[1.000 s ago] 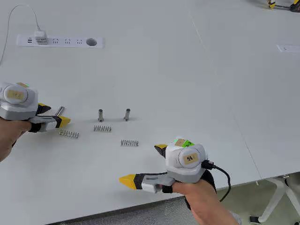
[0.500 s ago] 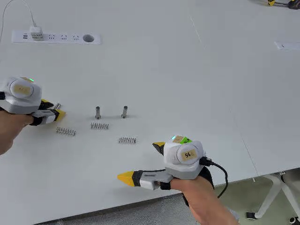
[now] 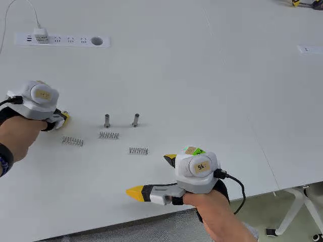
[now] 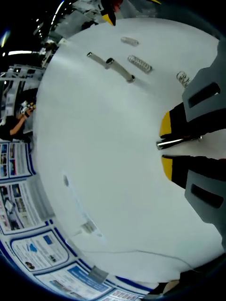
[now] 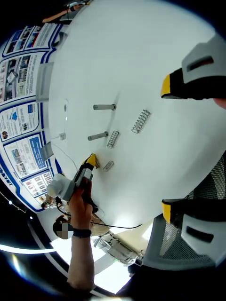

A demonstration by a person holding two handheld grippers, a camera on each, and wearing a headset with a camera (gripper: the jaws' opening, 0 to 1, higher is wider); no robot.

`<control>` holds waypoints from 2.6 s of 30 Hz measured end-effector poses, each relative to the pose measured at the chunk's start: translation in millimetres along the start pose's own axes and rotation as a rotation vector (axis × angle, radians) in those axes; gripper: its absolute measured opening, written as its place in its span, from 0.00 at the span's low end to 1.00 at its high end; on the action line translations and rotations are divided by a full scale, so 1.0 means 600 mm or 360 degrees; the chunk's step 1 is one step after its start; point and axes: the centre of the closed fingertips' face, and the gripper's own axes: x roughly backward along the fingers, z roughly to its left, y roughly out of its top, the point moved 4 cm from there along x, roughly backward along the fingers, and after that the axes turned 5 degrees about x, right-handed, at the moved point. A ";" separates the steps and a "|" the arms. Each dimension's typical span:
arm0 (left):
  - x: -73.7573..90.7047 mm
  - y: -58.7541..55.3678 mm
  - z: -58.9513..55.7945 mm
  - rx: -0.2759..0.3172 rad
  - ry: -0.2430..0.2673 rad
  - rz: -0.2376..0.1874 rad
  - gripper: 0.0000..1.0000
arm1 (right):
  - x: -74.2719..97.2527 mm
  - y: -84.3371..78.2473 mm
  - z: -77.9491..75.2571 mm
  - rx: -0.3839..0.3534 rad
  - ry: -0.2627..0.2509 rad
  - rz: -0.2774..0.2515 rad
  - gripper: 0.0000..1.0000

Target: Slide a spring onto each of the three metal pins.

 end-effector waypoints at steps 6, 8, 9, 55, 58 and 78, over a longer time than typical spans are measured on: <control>0.001 0.002 0.000 -0.0002 0.0041 0.0048 0.09 | 0.002 0.001 -0.001 -0.0004 -0.0003 -0.0008 0.89; 0.003 0.003 0.001 -0.0006 0.0039 0.0072 0.08 | 0.002 0.000 -0.002 -0.0005 -0.0004 -0.0008 0.89; 0.004 0.003 0.000 0.0013 0.0032 0.0090 0.08 | 0.003 0.000 -0.002 -0.0004 -0.0004 -0.0006 0.89; 0.085 -0.027 0.012 0.0250 0.0025 -0.0059 0.08 | 0.013 0.007 -0.007 0.0019 -0.0034 -0.0045 0.89; 0.088 -0.031 0.012 0.0263 0.0029 -0.0065 0.08 | 0.013 0.006 -0.005 0.0025 -0.0030 -0.0039 0.89; 0.114 -0.043 0.017 0.0343 0.0051 -0.0113 0.07 | 0.012 0.009 0.002 0.0039 -0.0018 -0.0037 0.89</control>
